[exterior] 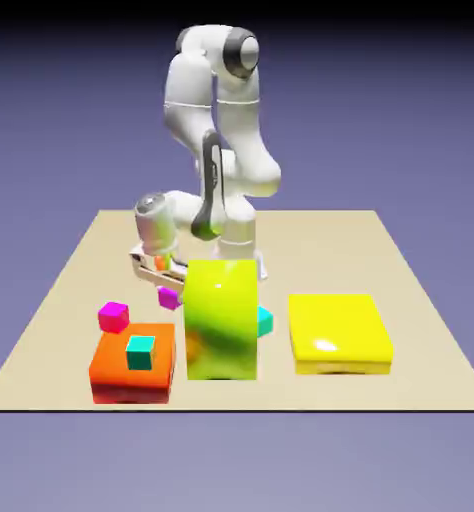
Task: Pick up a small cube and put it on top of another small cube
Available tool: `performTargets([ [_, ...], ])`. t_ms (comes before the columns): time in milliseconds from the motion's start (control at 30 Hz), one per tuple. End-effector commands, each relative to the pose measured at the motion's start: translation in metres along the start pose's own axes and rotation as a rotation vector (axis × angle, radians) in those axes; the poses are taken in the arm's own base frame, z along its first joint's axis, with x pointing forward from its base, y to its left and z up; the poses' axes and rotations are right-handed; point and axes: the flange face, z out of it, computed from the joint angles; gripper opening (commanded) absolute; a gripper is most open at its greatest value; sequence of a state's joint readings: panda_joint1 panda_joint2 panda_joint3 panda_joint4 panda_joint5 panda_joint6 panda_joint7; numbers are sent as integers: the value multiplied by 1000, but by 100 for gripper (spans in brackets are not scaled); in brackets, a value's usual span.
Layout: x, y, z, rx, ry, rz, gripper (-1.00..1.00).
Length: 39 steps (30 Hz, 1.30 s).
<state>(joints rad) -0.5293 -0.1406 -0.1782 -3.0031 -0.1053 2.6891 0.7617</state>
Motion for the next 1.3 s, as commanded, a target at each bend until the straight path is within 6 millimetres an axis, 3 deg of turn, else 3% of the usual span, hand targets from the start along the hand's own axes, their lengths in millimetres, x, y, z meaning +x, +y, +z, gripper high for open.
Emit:
performTargets([
  [0,0,0,-2,0,0,0,-100],
  [33,0,0,-2,0,0,0,-100],
  [67,11,6,-6,11,-25,103,-100],
  [333,98,-6,-67,83,-166,728,-100],
  [600,145,-71,-135,113,-233,1019,-100],
  [733,132,-147,-164,103,-182,981,-100],
  [900,93,-242,-197,107,-141,931,-100],
  [933,77,-258,-193,108,-108,864,-100],
  [967,77,-258,-193,108,-108,864,-100],
  [1100,77,-267,-124,108,-108,864,-100],
  [1133,77,-267,-124,108,-108,864,100],
  [1167,77,-267,-124,108,-108,864,100],
  [1267,77,-261,-180,108,-108,864,100],
])
